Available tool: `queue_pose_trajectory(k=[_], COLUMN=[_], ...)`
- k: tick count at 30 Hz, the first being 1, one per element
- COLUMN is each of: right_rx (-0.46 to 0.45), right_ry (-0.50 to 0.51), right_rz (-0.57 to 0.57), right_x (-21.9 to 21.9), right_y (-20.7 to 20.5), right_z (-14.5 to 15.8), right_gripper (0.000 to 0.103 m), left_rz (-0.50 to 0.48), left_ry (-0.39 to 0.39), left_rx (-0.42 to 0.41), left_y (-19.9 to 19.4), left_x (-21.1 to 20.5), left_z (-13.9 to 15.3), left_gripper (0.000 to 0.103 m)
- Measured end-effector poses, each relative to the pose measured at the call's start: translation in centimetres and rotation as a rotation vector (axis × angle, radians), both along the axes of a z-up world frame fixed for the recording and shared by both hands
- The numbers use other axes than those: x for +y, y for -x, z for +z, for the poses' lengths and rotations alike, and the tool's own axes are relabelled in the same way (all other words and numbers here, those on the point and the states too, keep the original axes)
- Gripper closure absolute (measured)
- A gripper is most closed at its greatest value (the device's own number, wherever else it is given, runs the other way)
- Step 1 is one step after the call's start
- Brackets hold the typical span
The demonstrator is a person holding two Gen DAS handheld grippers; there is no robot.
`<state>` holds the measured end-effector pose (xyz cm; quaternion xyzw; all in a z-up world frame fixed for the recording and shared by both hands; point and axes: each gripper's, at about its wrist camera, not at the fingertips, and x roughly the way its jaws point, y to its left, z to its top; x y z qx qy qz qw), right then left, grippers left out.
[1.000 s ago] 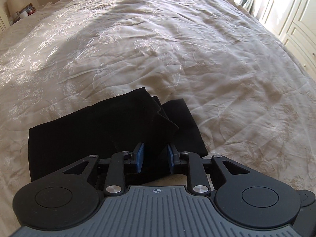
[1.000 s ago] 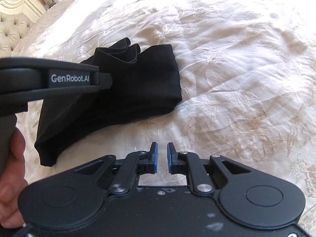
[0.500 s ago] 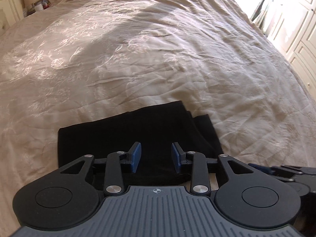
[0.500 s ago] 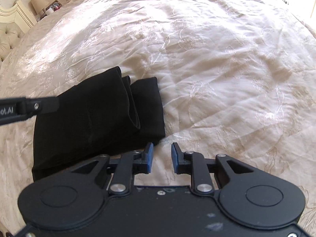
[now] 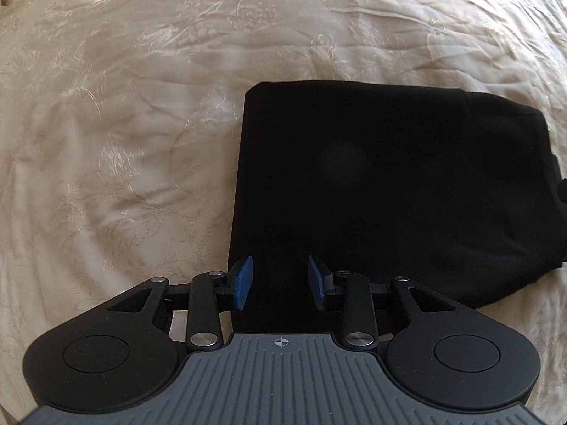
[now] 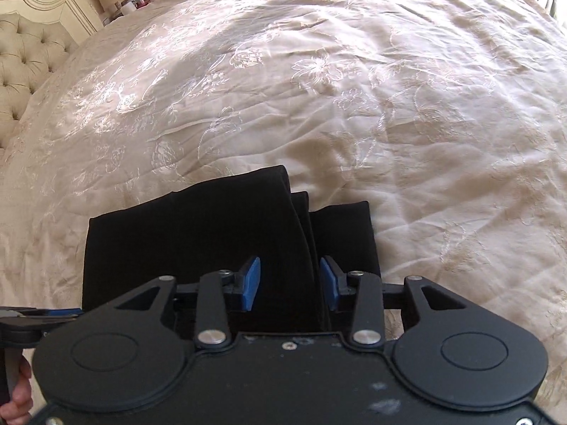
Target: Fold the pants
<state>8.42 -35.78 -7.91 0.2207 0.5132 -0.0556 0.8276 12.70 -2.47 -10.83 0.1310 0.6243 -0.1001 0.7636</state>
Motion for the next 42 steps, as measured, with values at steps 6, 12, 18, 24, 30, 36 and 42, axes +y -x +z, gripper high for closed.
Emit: queue_pose_trajectory(k=[6, 12, 18, 24, 30, 36, 42], right_rx=[0.051, 0.052, 0.099, 0.09, -0.06, -0.064, -0.096], right_ry=[-0.003, -0.023, -0.042, 0.075, 0.023, 0.09, 0.02], right_rz=[0.008, 0.025, 0.035, 0.106, 0.06, 0.041, 0.05], right_x=[-0.7, -0.6, -0.2, 1.4, 0.7, -0.6, -1.4], right_y=[-1.6, -1.9, -2.8, -2.8, 0.1, 2.1, 2.8], right_z=[-2.7, -4.1, -4.2, -2.7, 2.8, 3.9, 2.0], right_gripper=[0.057, 0.051, 0.046, 0.076, 0.098, 0.098, 0.065], left_rz=[-0.037, -0.041, -0.031, -0.023, 0.036, 0.05, 0.045], left_ry=[-0.049, -0.051, -0.039, -0.019, 0.099, 0.098, 0.051], left_rx=[0.007, -0.004, 0.005, 0.004, -0.004, -0.078, -0.084], left_y=[-0.1, 0.6, -0.2, -0.5, -0.8, -1.4, -1.6], left_x=[-1.0, -1.0, -0.8, 0.0, 2.7, 5.6, 5.8], left_z=[-0.9, -0.6, -0.6, -0.7, 1.7, 4.5, 4.4], left_gripper=[0.069, 0.069, 0.069, 0.069, 0.069, 0.069, 0.069])
